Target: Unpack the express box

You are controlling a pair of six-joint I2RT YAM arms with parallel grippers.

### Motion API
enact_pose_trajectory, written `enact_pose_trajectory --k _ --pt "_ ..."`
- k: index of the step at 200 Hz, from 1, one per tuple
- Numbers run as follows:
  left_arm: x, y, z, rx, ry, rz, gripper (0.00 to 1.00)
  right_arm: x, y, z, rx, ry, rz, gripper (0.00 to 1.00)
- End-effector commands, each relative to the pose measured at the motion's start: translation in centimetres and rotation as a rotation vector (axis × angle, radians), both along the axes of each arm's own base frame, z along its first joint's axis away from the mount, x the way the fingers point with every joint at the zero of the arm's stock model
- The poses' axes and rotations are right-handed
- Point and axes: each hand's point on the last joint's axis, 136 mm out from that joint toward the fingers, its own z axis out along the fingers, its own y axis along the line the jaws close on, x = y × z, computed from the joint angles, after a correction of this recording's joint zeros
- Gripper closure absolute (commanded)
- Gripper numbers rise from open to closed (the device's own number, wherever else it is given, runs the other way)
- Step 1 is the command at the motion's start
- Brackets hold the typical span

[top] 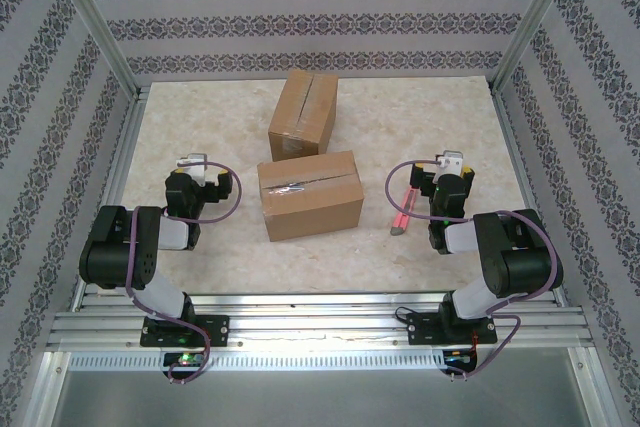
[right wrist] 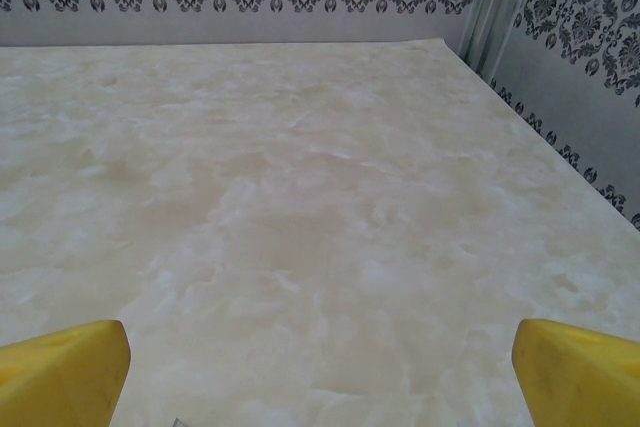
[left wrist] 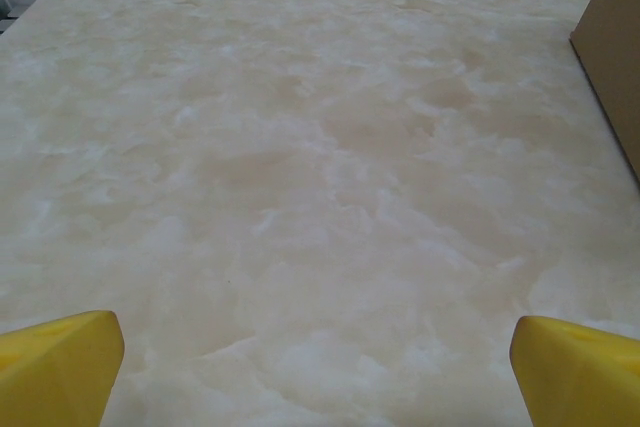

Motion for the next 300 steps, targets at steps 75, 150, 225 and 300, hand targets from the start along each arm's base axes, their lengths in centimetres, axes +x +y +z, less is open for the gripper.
enact_pose_trajectory --k 75,150,225,300 --pt "0.3 0.3 0.8 -0.009 -0.022 0.022 0.01 -0.1 -0.1 1.4 0.069 -0.039 0.043 0.02" --pt "-1.3 3.3 12.0 -0.136 0.123 0.285 0.01 -3.5 2.3 12.1 0.102 0.092 0.014 0.02" --pt "-5.8 -2.1 17.8 -0.382 0.490 0.258 0.01 -10.4 12.0 14.4 0.321 0.633 0.401 0.02" --pt "-14.1 -3.9 14.6 -0.425 0.689 0.337 0.01 -10.8 16.9 14.8 0.444 0.614 0.574 0.02"
